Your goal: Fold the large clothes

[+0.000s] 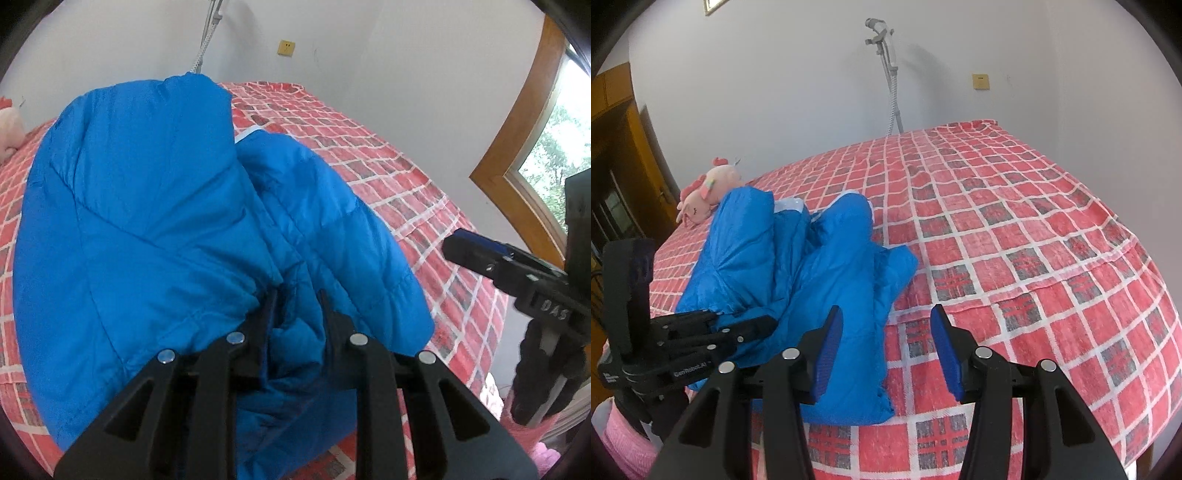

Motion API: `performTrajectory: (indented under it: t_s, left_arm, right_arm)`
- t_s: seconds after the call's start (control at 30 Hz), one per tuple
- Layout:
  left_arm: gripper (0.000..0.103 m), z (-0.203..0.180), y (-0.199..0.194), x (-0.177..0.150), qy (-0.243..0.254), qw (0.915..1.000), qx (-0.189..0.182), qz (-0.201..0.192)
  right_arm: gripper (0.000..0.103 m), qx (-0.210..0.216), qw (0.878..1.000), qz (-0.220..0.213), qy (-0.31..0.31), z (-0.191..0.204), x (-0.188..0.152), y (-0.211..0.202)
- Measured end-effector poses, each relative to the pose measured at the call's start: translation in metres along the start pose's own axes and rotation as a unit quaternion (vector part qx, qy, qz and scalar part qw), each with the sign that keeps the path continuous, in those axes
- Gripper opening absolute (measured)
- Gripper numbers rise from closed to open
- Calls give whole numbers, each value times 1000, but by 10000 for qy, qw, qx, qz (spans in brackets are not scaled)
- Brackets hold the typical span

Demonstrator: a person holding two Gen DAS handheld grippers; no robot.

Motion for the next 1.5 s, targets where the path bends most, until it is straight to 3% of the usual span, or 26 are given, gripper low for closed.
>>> performTrajectory:
  t_s: [0.13, 0.23, 0.37, 0.4, 0.47, 0.53, 0.63, 0.83, 1.0, 1.03, 1.1, 1.17, 1.23, 1.33, 1.5]
  left_arm:
    - [24, -10, -33, 5, -80, 9993, -325, -181]
    - [37, -16, -74, 9, -159, 9963, -711, -450]
    - [40, 1, -128, 17, -416, 9903, -927, -945]
    - [40, 13, -138, 20, -507, 9897, -793, -1075]
    - [40, 40, -145, 24, -634, 9908, -152, -1186]
    - [40, 69, -143, 26, -727, 9886, 521, -1210]
    - [38, 105, -130, 22, -932, 9841, 1171, -954]
    - [38, 132, -98, 24, -1175, 9794, 1488, -699]
    - [38, 146, -91, 20, -1340, 9783, 1422, -686]
    - [38, 150, -92, 18, -1364, 9780, 1423, -688]
    - [38, 154, -91, 18, -1412, 9771, 1439, -683]
    - [38, 157, -92, 17, -1467, 9764, 1435, -679]
    - [38, 159, -94, 17, -1516, 9754, 1444, -684]
    - [38, 155, -101, 18, -1520, 9748, 1448, -755]
    - [38, 117, -118, 31, -1257, 9790, 1262, -992]
  right_arm:
    - [56, 67, 9999, -5, -82, 6, 7, 1]
    - [58, 128, 9998, -16, -154, 13, 14, 1]
    - [73, 583, 9980, 55, -238, 35, 32, 1]
    - [78, 707, 9971, 93, -283, 41, 36, 1]
    - [90, 954, 9943, 236, -415, 60, 44, 6]
    - [91, 1121, 9914, 402, -547, 80, 49, 15]
    - [92, 1148, 9879, 778, -701, 106, 51, 37]
    - [92, 1203, 9790, 1530, -600, 134, 46, 84]
    - [92, 1341, 9711, 1922, -443, 143, 39, 111]
    - [90, 1381, 9693, 1987, -431, 145, 39, 115]
    - [70, 1553, 9651, 2068, -415, 150, 39, 120]
    - [36, 1726, 9618, 2088, -401, 155, 41, 122]
    - [21, 1706, 9648, 1919, -574, 158, 48, 116]
    - [10, 1776, 9670, 1641, -807, 163, 60, 90]
    - [6, 1698, 9745, 1078, -991, 149, 85, 33]
Point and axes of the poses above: each gripper's, at about its wrist camera, not at the fingertips, and y roughly the way its jaws point, z to its left, x to its top, the point moved 9 cm from there along y, roughly the way its jaws point, and after that the axes turned 2 degrees about y, right-handed, at the moved point
